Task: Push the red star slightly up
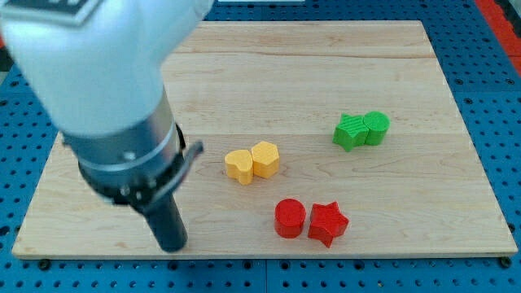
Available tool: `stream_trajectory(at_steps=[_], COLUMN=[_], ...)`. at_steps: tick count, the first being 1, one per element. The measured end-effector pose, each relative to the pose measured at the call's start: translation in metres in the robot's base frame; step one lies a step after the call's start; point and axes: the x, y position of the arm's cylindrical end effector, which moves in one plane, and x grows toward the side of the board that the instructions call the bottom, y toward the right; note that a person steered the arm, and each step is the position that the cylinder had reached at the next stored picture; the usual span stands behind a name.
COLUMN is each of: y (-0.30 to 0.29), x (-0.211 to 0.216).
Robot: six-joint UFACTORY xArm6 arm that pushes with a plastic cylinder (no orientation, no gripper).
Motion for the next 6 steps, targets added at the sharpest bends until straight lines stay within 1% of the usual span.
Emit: stream_trajectory(at_steps=[2, 3, 6], y=[0.011, 0.033, 0.197], x=[0.003, 0.002, 0.002])
